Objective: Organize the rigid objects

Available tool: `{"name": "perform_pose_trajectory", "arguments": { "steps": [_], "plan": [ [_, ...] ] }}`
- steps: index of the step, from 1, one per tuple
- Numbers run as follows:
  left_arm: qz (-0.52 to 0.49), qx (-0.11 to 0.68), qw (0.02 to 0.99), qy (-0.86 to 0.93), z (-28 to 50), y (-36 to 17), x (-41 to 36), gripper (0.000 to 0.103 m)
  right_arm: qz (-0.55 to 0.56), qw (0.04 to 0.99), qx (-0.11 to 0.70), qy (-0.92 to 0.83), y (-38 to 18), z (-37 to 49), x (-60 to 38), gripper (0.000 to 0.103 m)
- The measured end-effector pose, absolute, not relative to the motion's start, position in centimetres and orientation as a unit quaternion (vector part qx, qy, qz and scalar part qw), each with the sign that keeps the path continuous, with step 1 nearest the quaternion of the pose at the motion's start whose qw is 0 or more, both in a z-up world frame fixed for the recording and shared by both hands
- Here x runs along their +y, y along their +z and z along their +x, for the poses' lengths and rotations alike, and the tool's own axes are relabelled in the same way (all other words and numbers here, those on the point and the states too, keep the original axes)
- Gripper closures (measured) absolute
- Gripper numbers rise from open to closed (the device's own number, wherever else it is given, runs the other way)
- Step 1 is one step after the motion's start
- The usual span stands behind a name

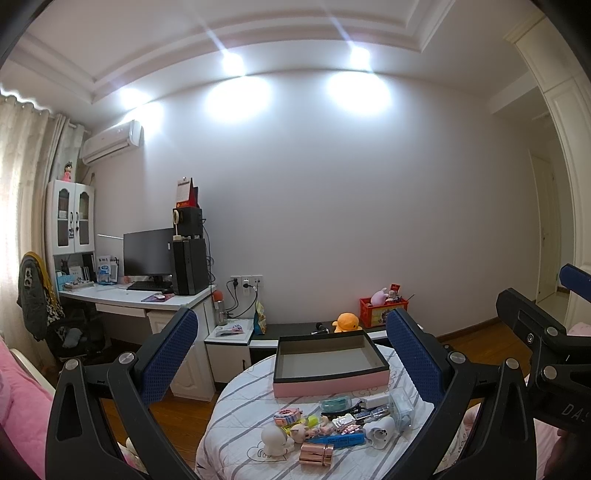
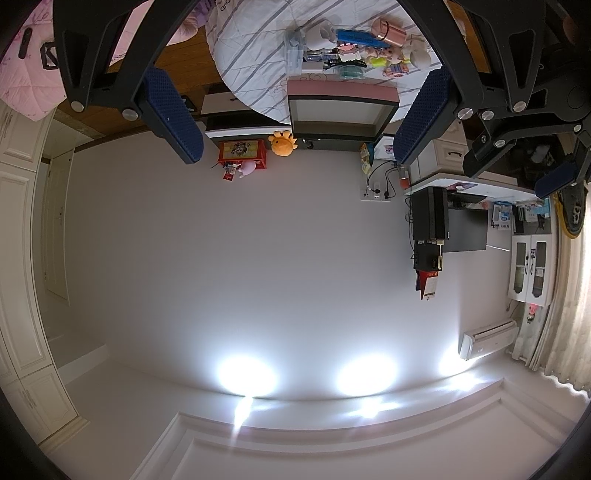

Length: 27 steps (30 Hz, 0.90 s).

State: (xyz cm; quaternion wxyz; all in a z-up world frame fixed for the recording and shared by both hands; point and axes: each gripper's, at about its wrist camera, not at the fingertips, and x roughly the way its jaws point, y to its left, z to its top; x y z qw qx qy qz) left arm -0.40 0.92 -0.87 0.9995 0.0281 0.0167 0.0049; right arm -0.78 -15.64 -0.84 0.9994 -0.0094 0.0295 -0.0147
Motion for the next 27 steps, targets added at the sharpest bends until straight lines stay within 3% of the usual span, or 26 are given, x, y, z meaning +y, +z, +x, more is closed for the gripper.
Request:
{"name": "perform_pose_trajectory", "arguments": {
  "steps": [18, 27],
  "plan": [
    [0.025, 0.036, 0.999, -0.012, 1.3, -2.3, 0.9, 0.000, -0.014, 0.998, 0.054, -0.014, -2.1, 0.7, -15.7, 0.000],
    [0.020, 0.101, 0.995, 0.005, 6.2, -7.4, 3.5, 0.000, 0.013, 0.992, 0.122, -0.016, -7.0, 5.3, -17.7, 0.000]
  ]
}}
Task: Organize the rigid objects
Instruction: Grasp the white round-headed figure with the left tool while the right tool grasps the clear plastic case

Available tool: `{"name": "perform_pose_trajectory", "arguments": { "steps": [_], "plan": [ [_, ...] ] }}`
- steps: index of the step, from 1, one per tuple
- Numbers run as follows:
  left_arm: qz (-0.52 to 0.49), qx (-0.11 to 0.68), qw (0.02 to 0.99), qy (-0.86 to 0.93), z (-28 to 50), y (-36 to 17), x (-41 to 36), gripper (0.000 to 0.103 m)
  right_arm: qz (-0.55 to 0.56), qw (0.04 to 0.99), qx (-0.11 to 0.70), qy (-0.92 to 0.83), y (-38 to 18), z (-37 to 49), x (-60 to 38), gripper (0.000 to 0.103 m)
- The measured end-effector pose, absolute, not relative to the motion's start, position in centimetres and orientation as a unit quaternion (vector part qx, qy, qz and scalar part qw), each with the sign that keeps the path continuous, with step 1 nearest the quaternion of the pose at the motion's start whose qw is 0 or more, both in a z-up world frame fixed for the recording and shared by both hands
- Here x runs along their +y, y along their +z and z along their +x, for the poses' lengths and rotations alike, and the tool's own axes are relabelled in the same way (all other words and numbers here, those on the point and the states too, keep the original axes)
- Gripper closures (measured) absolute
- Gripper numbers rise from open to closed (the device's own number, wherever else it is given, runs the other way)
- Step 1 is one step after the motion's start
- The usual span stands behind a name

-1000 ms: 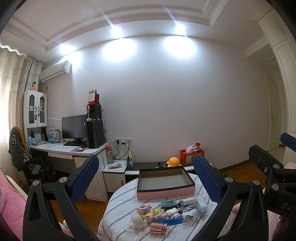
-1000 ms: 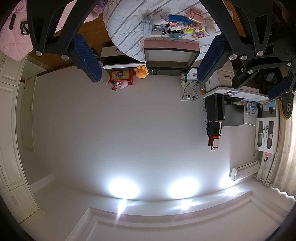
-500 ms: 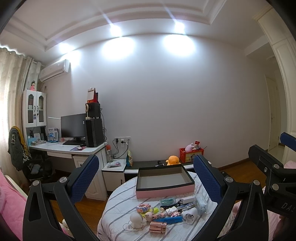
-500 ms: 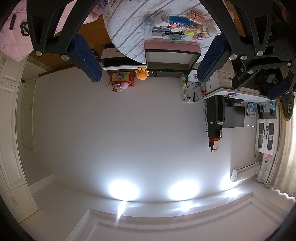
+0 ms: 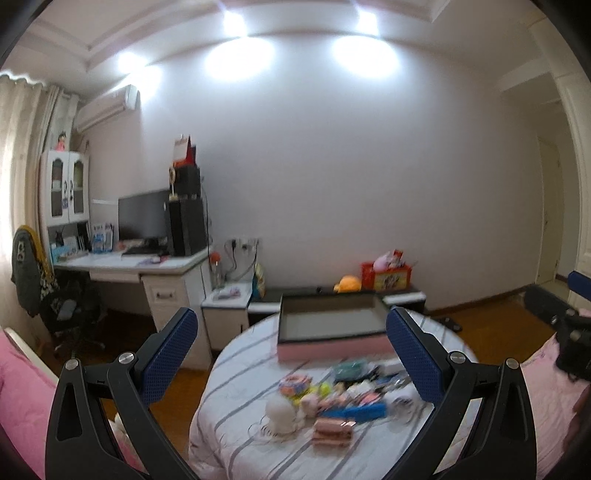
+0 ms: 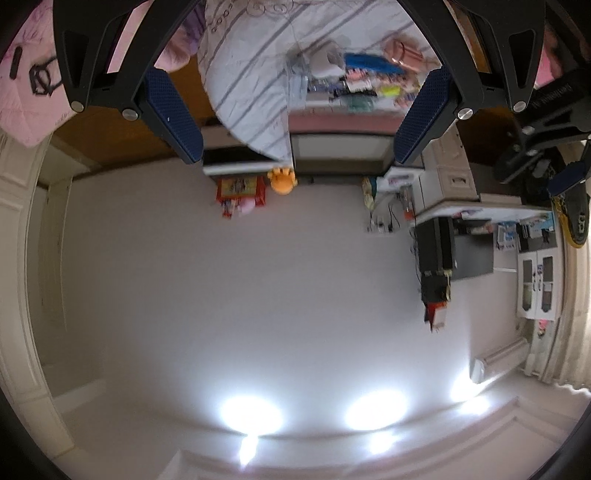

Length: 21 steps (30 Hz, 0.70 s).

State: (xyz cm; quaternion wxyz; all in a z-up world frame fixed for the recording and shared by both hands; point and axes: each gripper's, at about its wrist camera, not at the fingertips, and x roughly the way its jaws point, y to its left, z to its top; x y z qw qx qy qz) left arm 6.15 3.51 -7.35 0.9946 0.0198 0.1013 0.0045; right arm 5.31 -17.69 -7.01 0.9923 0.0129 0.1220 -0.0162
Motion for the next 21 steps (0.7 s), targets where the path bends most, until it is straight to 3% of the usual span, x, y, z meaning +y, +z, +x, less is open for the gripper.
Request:
{"name": "perform_pose_trajectory", "arguments": {
  "steps": [11, 21],
  "plan": [
    [0.015, 0.234, 0.972, -0.003, 13.1, -18.1, 6.5, 0.000, 0.028, 0.969, 0.244, -0.003, -16.2, 12.1, -19.2, 0.000],
    [0.008, 0.300, 0.954, 0.005, 18.2, -23.2, 8.2, 0.000, 0.017, 0.953, 0.302, -0.004, -20.4, 15.7, -19.7, 0.000]
  ]
}}
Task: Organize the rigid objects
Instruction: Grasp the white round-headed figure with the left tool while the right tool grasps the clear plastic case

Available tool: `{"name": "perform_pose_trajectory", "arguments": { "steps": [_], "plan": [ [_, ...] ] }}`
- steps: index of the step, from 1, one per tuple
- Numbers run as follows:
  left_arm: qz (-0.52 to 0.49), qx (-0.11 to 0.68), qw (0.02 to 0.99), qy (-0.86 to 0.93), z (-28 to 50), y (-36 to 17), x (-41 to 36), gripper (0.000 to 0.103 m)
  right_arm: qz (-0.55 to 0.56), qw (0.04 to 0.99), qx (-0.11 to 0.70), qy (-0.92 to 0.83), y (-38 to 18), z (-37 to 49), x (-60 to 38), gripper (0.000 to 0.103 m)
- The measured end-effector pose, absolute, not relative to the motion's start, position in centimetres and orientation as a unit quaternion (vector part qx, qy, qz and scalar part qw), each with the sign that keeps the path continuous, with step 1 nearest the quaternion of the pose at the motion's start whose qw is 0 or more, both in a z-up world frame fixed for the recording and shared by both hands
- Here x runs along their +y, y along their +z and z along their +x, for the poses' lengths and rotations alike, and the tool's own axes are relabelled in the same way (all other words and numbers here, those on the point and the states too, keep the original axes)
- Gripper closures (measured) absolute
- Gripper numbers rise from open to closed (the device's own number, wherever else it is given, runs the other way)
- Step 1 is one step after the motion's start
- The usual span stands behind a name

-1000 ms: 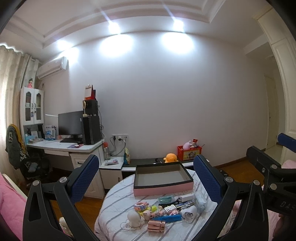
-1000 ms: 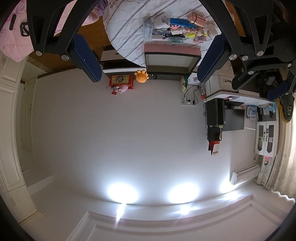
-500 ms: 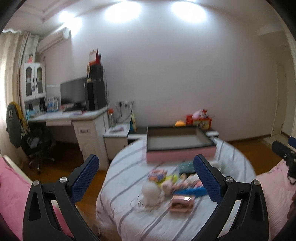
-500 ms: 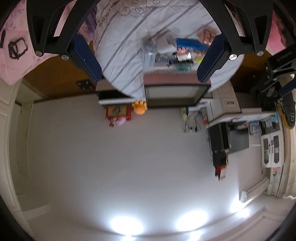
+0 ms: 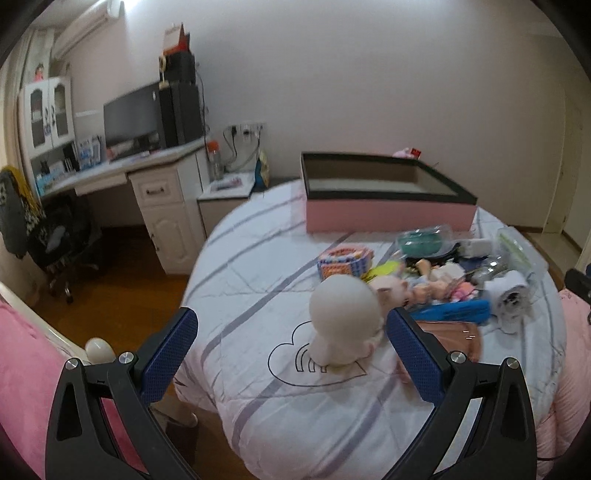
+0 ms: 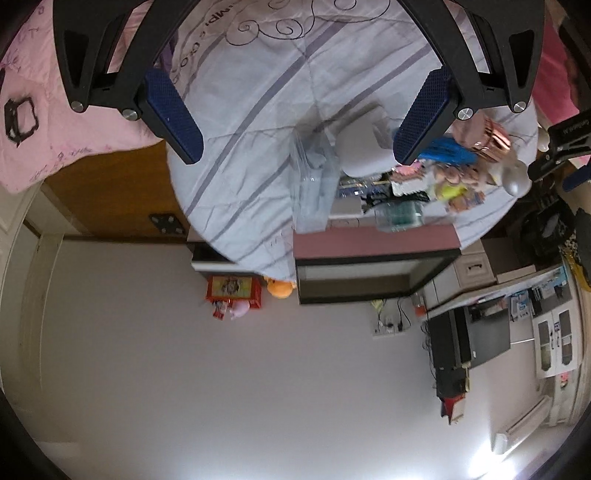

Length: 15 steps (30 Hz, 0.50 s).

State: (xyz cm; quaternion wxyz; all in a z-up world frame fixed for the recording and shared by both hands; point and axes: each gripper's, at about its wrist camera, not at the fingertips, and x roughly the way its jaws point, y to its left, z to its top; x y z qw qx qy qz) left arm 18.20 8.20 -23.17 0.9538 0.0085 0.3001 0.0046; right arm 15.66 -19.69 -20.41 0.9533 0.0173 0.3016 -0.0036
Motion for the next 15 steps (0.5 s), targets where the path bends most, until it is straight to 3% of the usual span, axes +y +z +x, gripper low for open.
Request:
{"name": "perform_pose_trajectory", "arguments": {
  "steps": [10, 13, 15],
  "plan": [
    [-0.007, 0.337, 0.941, -0.033, 21.7, -26.0, 8.3, 0.000, 0.011, 0.944, 0.329, -0.002, -22.6, 19.2, -19.6, 0.000],
    [-0.027, 0.334, 0.940, -0.062, 22.2, -25.9, 8.4, 0.013, 0.030, 0.944, 0.330, -0.004, -22.6, 20.1, -20.3, 0.000],
    [-0.033, 0.334, 0.938, -0.085, 22.5, -25.9, 8.2, 0.031, 0.039, 0.943, 0.331, -0.006, -22.7, 20.8, -20.6, 0.000]
  ]
}}
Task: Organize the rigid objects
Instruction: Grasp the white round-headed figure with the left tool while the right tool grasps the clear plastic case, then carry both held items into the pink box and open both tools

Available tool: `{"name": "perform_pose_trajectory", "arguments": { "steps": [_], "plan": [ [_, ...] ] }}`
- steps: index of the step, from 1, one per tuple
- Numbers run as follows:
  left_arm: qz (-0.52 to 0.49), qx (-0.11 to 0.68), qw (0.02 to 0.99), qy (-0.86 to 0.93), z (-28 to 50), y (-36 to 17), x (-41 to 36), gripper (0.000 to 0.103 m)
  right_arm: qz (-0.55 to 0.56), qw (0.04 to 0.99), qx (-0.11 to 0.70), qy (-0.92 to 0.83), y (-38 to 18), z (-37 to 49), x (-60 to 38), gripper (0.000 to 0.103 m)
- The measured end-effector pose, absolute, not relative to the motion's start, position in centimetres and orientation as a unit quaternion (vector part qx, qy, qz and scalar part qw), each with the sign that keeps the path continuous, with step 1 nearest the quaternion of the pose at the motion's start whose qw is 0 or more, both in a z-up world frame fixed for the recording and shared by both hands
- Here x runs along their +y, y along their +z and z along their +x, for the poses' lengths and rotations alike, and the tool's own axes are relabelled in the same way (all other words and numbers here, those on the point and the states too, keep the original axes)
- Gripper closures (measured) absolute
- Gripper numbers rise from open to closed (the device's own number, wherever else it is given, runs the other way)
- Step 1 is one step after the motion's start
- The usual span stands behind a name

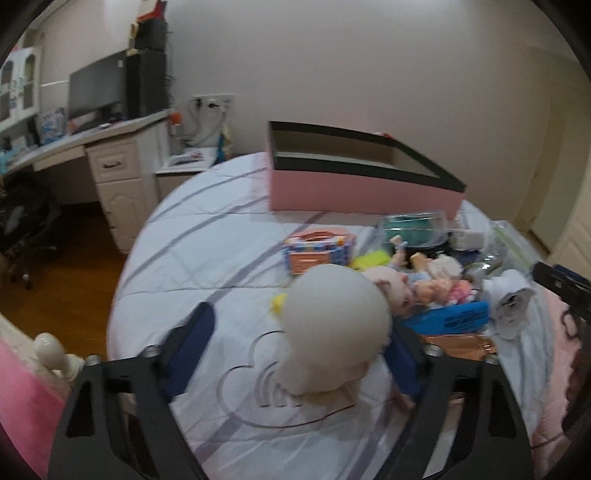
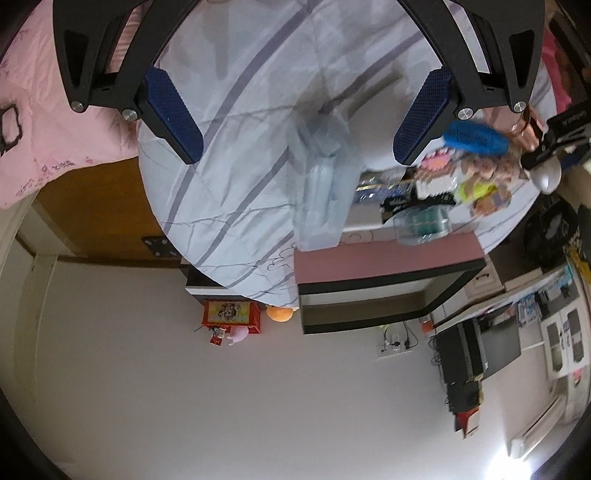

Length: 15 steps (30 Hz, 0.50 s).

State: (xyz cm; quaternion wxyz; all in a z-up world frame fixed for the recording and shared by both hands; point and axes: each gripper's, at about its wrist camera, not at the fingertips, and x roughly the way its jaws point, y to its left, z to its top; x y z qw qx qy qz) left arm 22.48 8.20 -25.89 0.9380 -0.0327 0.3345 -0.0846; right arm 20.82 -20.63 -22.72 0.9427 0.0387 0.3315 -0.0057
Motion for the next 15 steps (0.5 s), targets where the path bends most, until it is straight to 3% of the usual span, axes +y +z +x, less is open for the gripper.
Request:
{"name": "perform_pose_trajectory", "arguments": {
  "steps": [3, 6, 8, 10, 15],
  "plan": [
    [-0.021, 0.329, 0.938, -0.106, 22.5, -25.6, 7.5, 0.056, 0.044, 0.941, 0.337, -0.005, -22.9, 22.0, -20.8, 0.000],
    [0.005, 0.329, 0.939, -0.102, 22.9, -25.5, 6.7, 0.056, 0.033, 0.937, 0.347, -0.013, -23.4, 23.1, -20.9, 0.003],
    [0.001, 0.330, 0.938, -0.105, 23.0, -25.6, 6.7, 0.056, 0.040, 0.935, 0.352, 0.001, -23.8, 23.6, -21.1, 0.015],
    [-0.013, 0.336, 0.936, -0.106, 23.3, -25.7, 7.1, 0.054, 0.041, 0.931, 0.362, 0.012, -24.2, 24.0, -21.3, 0.035],
    [-0.017, 0.340, 0.934, -0.110, 23.5, -25.9, 7.1, 0.057, 0.038, 0.923, 0.381, 0.028, -25.0, 25.0, -21.2, 0.045]
  ]
}}
